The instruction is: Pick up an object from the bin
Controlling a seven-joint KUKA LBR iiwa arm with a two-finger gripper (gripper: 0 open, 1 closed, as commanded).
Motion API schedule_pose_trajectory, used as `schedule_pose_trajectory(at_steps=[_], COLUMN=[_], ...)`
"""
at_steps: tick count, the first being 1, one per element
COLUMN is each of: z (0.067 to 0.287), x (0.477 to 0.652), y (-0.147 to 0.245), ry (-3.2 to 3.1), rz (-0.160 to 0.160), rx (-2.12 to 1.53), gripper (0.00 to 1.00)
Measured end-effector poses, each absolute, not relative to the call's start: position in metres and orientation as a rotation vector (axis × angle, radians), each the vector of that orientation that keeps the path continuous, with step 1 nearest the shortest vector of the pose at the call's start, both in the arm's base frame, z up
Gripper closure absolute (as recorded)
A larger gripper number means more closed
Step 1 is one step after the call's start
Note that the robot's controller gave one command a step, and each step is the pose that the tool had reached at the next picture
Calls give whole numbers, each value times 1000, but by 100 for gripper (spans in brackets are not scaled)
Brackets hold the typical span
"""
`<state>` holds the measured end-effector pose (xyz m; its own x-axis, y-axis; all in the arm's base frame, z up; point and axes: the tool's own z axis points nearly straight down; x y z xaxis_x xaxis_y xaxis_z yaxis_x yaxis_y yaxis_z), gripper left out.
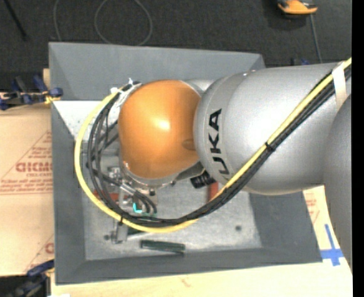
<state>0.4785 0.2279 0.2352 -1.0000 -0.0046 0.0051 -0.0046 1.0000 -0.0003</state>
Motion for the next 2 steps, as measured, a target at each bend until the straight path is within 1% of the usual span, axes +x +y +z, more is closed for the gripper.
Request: schedule_pose_trajectory(at_steps=[1,2], z=[69,102], x=[506,475], y=[134,156], ry=[-3148,-3141], rz=[-5,-3], rx=[-53,-74], gripper=[0,0])
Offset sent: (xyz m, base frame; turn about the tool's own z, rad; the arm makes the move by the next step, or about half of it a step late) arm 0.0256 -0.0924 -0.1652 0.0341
